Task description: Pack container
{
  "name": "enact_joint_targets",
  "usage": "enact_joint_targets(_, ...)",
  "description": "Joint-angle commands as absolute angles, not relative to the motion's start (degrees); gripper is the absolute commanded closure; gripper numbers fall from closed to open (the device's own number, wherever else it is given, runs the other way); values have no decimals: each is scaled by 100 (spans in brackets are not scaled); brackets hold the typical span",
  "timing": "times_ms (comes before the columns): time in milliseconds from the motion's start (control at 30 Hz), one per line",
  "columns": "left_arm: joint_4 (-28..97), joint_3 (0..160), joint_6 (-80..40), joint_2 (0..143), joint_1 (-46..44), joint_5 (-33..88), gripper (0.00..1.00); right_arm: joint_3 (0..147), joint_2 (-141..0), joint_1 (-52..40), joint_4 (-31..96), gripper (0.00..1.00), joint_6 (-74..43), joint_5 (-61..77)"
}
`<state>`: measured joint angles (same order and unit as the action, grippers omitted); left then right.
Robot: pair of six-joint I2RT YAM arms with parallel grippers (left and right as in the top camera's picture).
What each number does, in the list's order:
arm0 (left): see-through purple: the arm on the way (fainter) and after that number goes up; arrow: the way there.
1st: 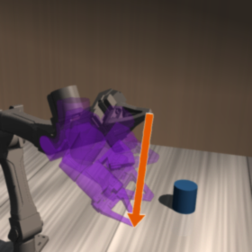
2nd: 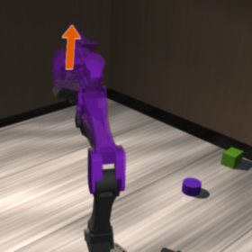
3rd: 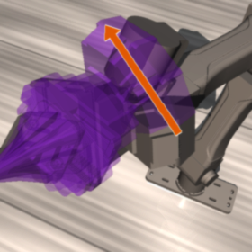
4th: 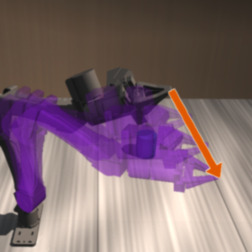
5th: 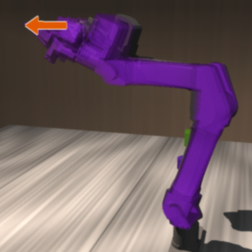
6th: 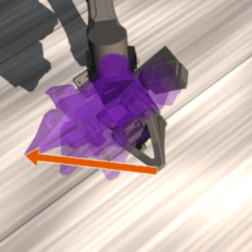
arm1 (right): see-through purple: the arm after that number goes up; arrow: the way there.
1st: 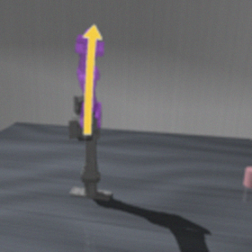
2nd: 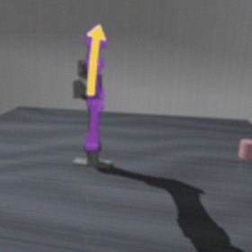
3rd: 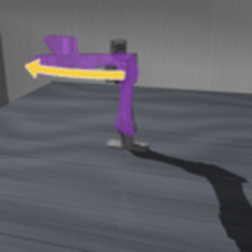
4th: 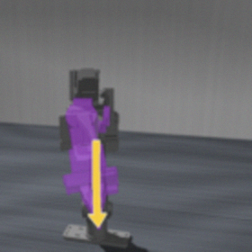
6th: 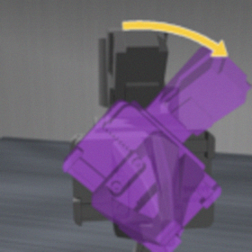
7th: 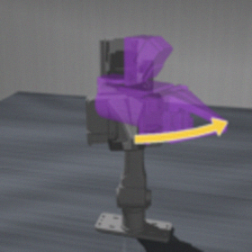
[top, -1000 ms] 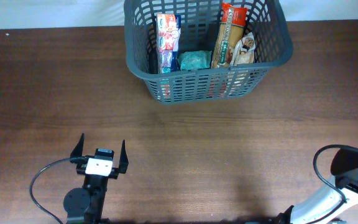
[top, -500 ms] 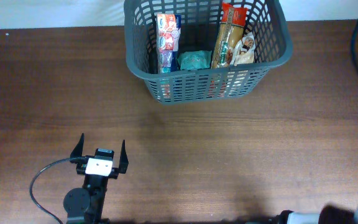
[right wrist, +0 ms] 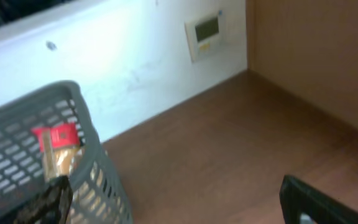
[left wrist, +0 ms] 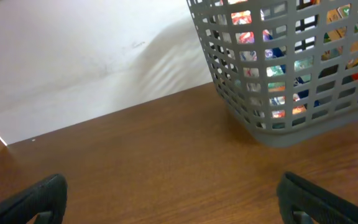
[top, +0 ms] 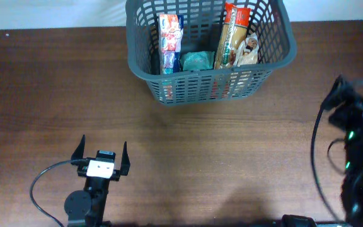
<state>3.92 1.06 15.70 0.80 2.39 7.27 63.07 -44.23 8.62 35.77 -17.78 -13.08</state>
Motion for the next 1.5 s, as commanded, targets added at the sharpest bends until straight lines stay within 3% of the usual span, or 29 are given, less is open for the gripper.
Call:
enact_joint_targets(0, 392, 49, 1680, 30, 237, 729, 1, 5310, -3667, 766, 3127, 1, -1420, -1072)
enact_joint_targets(100, 392, 49, 1680, 30, 237, 729, 1, 4405, -2965, 644, 2423, 1, -631, -751)
enact_joint_targets(533, 392, 51, 1680, 30, 237, 729, 1, 2392, -963, 34, 1708, 1, -637, -674)
enact_joint_targets(933, 392, 51, 1680, 34, 237, 729, 1, 1492, -14, 32, 1605, 1, -320, -449)
enact_joint_targets(1467, 392, 51, 1680, 34, 237, 729, 1, 867, -19, 32, 1052, 1, -318, -126)
